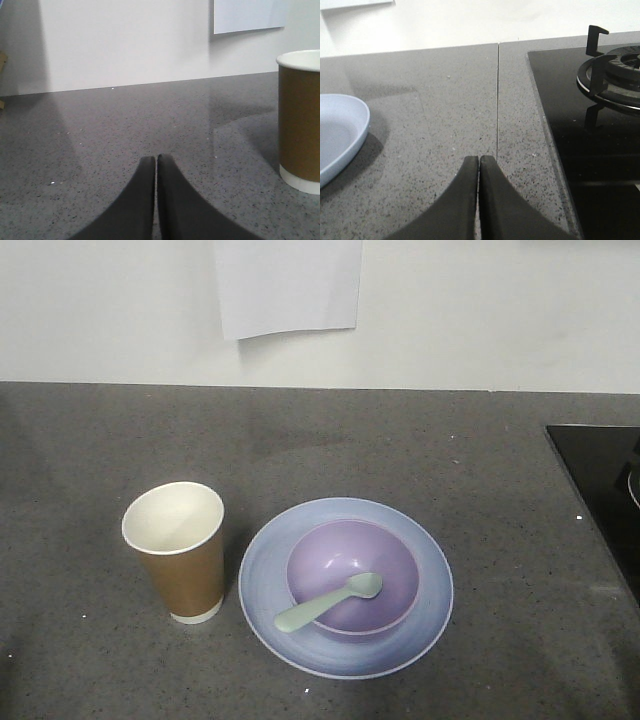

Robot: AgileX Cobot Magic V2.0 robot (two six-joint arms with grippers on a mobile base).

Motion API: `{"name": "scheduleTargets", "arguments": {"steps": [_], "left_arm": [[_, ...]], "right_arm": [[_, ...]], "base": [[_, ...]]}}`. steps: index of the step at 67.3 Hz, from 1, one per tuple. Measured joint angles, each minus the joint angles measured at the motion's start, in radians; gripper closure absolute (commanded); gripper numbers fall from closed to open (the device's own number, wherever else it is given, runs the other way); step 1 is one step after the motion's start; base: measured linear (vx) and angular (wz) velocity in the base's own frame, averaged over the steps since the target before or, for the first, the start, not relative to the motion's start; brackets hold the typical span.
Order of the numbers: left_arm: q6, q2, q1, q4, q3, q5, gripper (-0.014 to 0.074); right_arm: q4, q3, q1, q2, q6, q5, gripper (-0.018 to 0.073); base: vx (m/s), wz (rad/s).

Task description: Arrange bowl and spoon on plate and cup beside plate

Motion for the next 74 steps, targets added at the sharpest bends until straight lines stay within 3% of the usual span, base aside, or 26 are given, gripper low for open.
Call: {"name": "scheduleTargets", "arguments": {"steps": [25,74], "left_arm": [[0.0,0.0,0.0,0.0,0.0,0.005,0.0604],[-0.001,0.0,0.0,0.0,0.0,0.006,0.0604]], "right_arm": [[0.007,0.002,-0.079,-0.116,-0.005,0.016,0.0562],[0.002,0.002,-0.08,-0.116,-0.005,-0.005,0.0562]], "base": [[0.0,0.0],[0.0,0.0]]}}
